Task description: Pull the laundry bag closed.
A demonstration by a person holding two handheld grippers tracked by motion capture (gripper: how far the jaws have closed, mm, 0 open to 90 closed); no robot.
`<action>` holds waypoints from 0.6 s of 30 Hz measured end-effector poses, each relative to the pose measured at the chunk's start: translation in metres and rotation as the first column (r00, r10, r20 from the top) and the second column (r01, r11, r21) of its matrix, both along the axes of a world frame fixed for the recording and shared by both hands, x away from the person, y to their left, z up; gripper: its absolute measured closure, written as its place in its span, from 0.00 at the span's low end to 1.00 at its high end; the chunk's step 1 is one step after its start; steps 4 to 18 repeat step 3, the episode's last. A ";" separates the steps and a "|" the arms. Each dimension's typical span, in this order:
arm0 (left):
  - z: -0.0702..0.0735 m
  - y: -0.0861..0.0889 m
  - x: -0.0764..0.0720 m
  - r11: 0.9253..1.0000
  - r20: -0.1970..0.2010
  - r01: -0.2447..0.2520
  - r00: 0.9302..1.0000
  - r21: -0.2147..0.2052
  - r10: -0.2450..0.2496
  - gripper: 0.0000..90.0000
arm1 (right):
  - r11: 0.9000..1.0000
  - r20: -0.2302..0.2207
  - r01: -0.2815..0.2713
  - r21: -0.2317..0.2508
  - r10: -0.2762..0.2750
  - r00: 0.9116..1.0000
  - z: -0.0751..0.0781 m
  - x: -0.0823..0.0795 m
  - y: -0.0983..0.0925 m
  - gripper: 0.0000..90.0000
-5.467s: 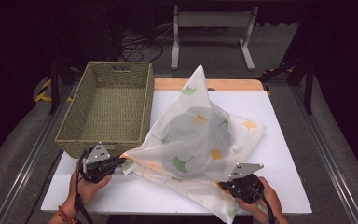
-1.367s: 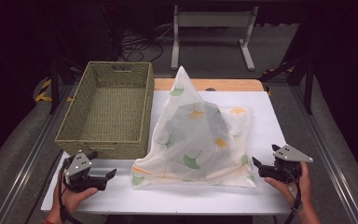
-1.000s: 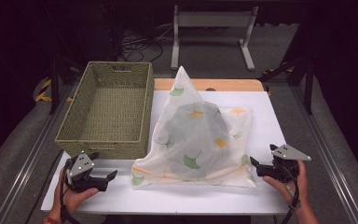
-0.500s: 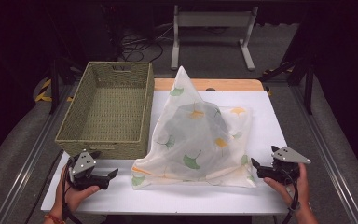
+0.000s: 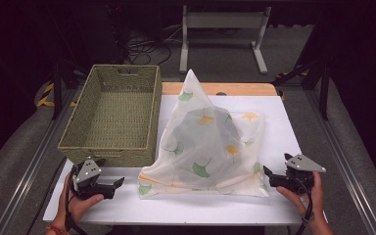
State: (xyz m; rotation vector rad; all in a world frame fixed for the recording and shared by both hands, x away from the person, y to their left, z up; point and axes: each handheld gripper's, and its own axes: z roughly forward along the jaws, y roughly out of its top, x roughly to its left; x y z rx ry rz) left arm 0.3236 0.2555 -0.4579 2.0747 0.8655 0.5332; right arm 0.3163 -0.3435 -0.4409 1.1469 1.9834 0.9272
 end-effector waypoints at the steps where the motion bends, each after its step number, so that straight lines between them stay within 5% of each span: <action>1: -0.001 -0.001 0.001 1.000 -0.002 0.001 1.000 0.002 -0.001 0.07 | 1.000 0.001 0.000 0.001 0.000 1.000 0.000 0.000 0.000 0.15; 18: -0.001 -0.002 0.001 1.000 -0.005 0.004 1.000 0.003 -0.004 0.07 | 1.000 0.003 0.006 0.000 -0.006 1.000 0.001 -0.001 -0.002 0.16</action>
